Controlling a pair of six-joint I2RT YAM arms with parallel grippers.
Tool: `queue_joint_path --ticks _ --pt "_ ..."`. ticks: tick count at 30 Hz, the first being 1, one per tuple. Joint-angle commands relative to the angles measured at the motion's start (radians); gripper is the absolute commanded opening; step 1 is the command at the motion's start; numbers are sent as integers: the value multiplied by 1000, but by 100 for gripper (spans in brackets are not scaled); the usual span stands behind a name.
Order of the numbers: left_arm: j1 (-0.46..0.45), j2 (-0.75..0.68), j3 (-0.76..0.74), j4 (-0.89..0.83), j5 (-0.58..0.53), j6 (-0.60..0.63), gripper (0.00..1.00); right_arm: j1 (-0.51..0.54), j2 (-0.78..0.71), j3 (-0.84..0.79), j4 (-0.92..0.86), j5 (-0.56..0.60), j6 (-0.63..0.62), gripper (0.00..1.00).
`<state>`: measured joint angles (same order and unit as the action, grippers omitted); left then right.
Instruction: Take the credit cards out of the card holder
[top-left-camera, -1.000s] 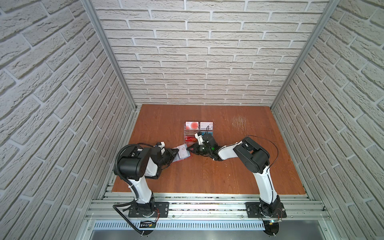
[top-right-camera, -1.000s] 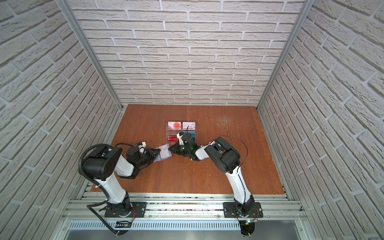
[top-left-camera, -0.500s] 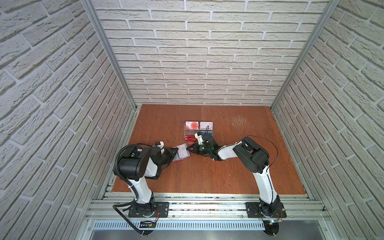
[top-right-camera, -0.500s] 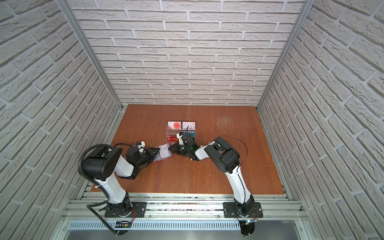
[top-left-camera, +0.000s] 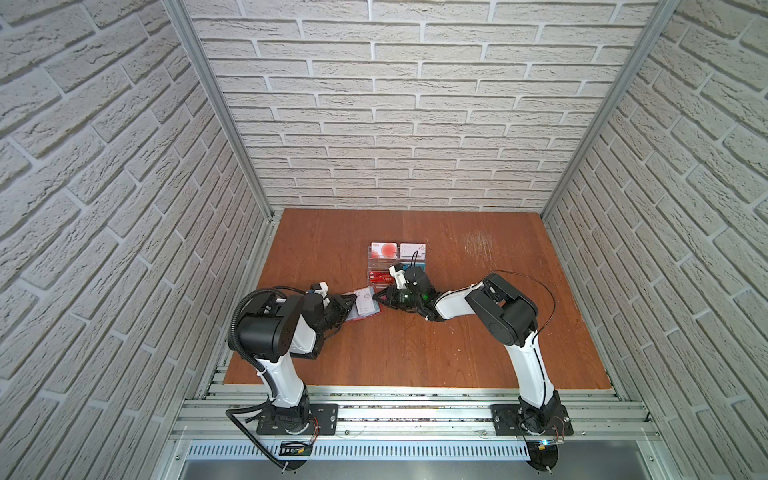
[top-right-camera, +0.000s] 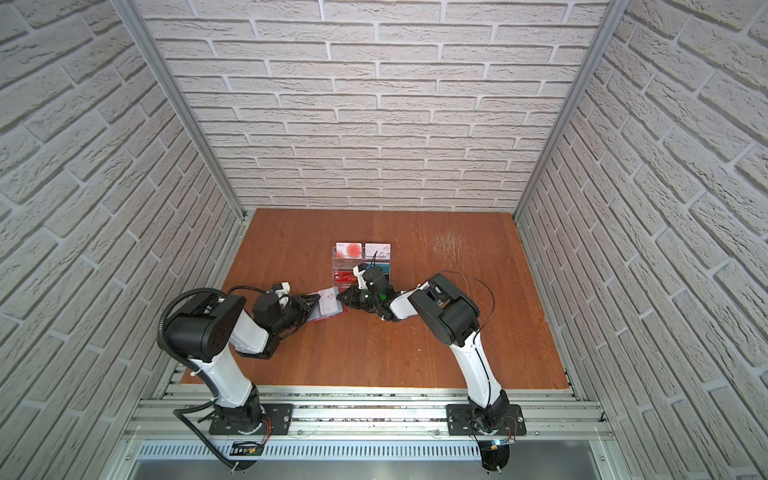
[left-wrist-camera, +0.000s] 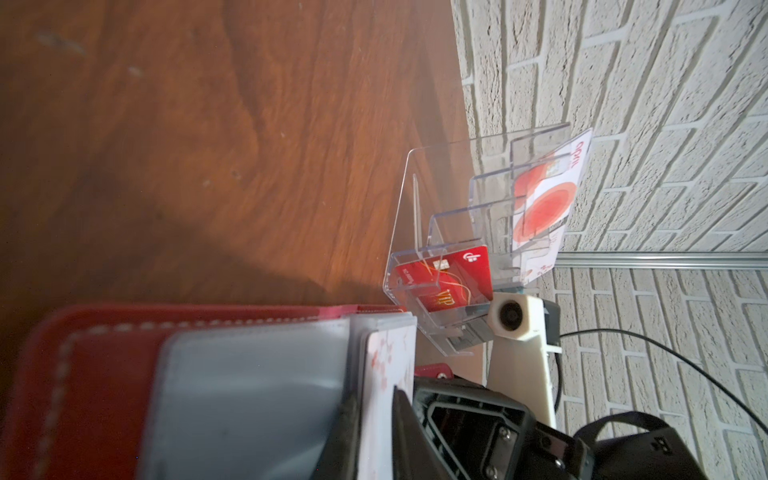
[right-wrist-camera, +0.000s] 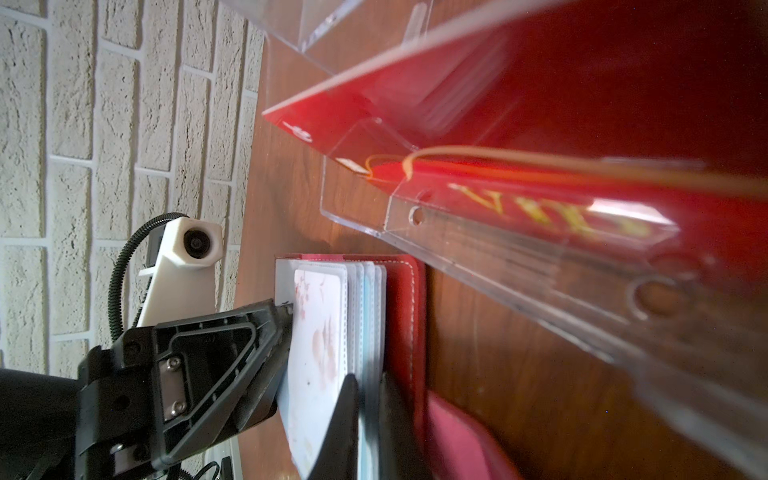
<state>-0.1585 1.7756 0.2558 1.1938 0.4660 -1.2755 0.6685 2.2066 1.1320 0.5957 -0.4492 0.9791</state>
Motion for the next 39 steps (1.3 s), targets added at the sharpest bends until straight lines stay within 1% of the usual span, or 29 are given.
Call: queue_joint_path --ticks 1,8,12,22,34,35,37,39 --pt "-57 -39 48 207 108 14 17 32 110 -29 -236 9 4 6" --pt "-67 -44 65 207 167 16 17 31 111 -31 -229 8 10 6" --pt "-87 -65 63 208 199 30 16 29 113 -41 -208 7 25 6" --pt "-139 -72 63 207 215 31 12 29 108 -43 -221 22 24 6" --pt "-136 10 57 208 202 40 14 31 98 -48 -213 17 20 6" --pt "-134 13 53 208 199 39 13 31 96 -50 -206 14 22 6" --pt "-127 18 45 207 197 43 6 31 93 -54 -199 13 23 6" --pt "-118 13 36 208 195 45 2 31 92 -54 -201 11 22 6"
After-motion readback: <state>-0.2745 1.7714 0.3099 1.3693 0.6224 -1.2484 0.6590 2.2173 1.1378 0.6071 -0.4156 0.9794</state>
